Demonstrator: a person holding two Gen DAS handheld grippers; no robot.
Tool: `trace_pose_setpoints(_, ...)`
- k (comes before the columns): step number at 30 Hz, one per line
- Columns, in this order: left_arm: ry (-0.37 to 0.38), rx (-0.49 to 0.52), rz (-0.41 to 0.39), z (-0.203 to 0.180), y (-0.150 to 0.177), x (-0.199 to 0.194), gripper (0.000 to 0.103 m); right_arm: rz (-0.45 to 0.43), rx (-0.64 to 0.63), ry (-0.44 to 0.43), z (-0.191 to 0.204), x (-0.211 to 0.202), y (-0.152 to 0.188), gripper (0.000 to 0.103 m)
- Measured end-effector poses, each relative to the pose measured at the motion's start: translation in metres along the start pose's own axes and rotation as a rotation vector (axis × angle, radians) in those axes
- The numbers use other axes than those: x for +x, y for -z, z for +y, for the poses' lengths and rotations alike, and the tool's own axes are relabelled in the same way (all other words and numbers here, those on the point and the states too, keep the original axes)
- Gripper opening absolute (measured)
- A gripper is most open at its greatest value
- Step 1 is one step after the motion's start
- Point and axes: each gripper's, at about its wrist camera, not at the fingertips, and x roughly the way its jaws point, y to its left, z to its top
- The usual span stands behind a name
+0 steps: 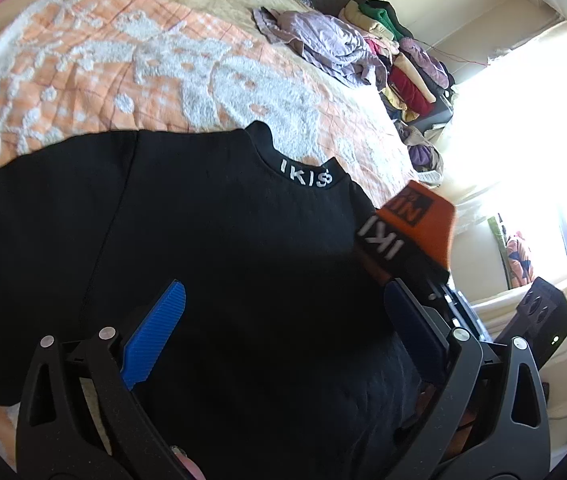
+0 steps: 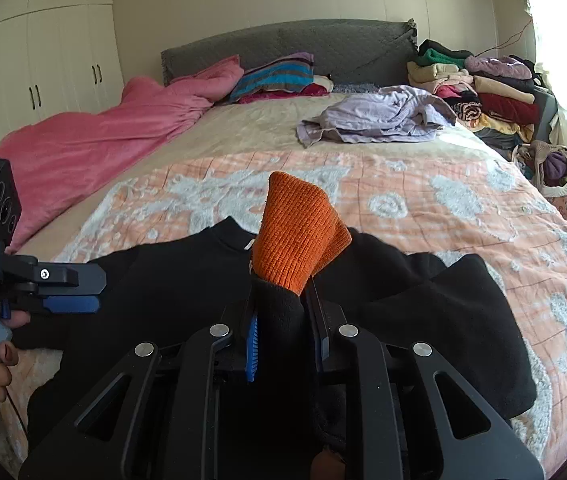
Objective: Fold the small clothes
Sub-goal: 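Carry the held cuff across the sweatshirt body toward the left tool, then close the left tool on the orange cuff while the right tool releases it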
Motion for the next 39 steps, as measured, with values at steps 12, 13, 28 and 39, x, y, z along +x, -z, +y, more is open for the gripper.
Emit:
trace_pose_setpoints(12, 0.028, -0.042, 0.06, 0.007, 0.008, 0.026, 0.091, 0.077, -0.045, -0.118, 0.019, 0.005, 0.016, 0.042)
trace_pose_setpoints(13, 0.03, -0.037, 0.068, 0.006, 0.009, 0.028, 0.086, 0.077, -0.047, -0.117, 0.017, 0.002, 0.016, 0.042)
trace_pose_setpoints(28, 0.141, -0.104, 0.109, 0.009, 0.014, 0.048, 0.075, 0.047, 0.137, -0.172, -0.043, -0.031, 0.007, 0.056)
trace_pose_setpoints(39, 0.121, -0.067, 0.132, -0.004, 0.019, 0.066, 0.075, 0.038, 0.182, -0.113, -0.062, -0.037, 0.005, 0.056)
